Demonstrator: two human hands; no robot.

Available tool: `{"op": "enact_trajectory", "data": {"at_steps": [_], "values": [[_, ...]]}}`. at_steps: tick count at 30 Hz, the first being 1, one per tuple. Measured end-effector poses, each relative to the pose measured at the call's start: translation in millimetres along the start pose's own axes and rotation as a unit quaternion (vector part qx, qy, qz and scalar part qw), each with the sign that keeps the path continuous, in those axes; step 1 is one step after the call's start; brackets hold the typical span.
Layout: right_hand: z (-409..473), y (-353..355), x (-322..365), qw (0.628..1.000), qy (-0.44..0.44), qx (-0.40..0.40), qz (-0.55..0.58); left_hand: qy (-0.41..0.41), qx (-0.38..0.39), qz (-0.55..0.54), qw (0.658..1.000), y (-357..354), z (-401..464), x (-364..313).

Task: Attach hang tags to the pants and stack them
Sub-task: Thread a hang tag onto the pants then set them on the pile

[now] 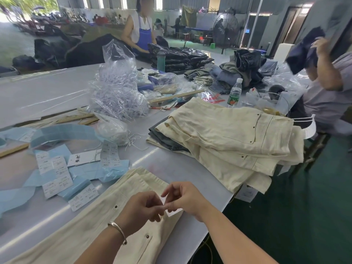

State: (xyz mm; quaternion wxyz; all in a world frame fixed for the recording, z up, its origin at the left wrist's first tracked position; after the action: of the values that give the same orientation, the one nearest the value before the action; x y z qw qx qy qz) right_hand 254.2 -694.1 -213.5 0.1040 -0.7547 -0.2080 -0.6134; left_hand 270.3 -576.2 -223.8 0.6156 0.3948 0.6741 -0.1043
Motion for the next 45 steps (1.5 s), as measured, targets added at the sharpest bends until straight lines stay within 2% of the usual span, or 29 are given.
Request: {"op": "enact_trajectory", "data": {"at_steps": [4,10,13,15,18,20,22,24,26,28,30,32,35,37,39,40,42,45], "values": [[1,-5,7,1.000,0.000,0.023,0.004,-0.003,0.035,-0.053,0.998,2,-1,4],[3,-14,11,0.997,0.006,0.073,0.024,-0.005,0.034,-0.067,0.997,5,-2,12],[3,-20,4,0.995,-0.010,0.094,0.022,0.000,0.014,-0.035,0.999,1,-10,19],[5,-21,0,0.994,-0.029,0.100,-0.014,0.033,-0.032,0.028,0.999,9,-19,28],[15,6,8,0.986,-0.059,0.001,-0.155,0.074,-0.124,0.067,0.987,38,-41,43],[22,24,25,0.956,-0.074,-0.069,-0.275,0.110,-0.176,0.059,0.976,60,-63,63],[33,27,44,0.929,-0.062,-0.105,-0.350,0.161,-0.221,0.072,0.959,80,-95,87],[49,14,58,0.925,-0.014,-0.116,-0.362,0.200,-0.261,0.083,0.941,93,-133,111],[68,-8,55,0.927,0.004,-0.093,-0.363,0.248,-0.304,0.083,0.916,102,-178,136],[91,-26,34,0.919,-0.040,-0.058,-0.389,0.286,-0.343,0.070,0.892,107,-223,156],[106,-35,7,0.895,-0.117,-0.031,-0.430,0.316,-0.376,0.080,0.868,107,-265,171],[113,-39,-21,0.871,-0.190,-0.007,-0.453,0.376,-0.369,0.135,0.840,102,-296,184],[113,-35,-43,0.843,-0.249,-0.021,-0.476,0.410,-0.420,0.146,0.796,95,-343,197],[113,-31,-42,0.824,-0.263,-0.041,-0.501,0.471,-0.448,0.160,0.743,86,-373,204],[114,-34,-42,0.831,-0.266,-0.044,-0.487,0.525,-0.479,0.124,0.692,74,-397,212],[115,-39,-43,0.848,-0.257,-0.038,-0.462,0.526,-0.499,0.085,0.683,67,-403,214],[115,-51,-43,0.880,-0.213,-0.025,-0.424,0.489,-0.530,0.020,0.693,59,-401,217],[110,-60,-42,0.890,-0.178,-0.010,-0.419,0.418,-0.563,-0.036,0.713,64,-395,214]]}}
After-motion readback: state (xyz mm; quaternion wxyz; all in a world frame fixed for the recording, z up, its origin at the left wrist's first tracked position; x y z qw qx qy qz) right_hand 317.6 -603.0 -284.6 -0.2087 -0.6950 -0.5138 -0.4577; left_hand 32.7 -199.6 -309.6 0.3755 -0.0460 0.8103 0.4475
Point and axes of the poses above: each hand's wrist, its own z-axis towards the middle knuckle, its own y-axis out of the back of the hand, x = y × z, the point moved 10 cm from there along z, towards the middle knuckle, and after that the axes turned 14 degrees about x, right-handed, at the moved point
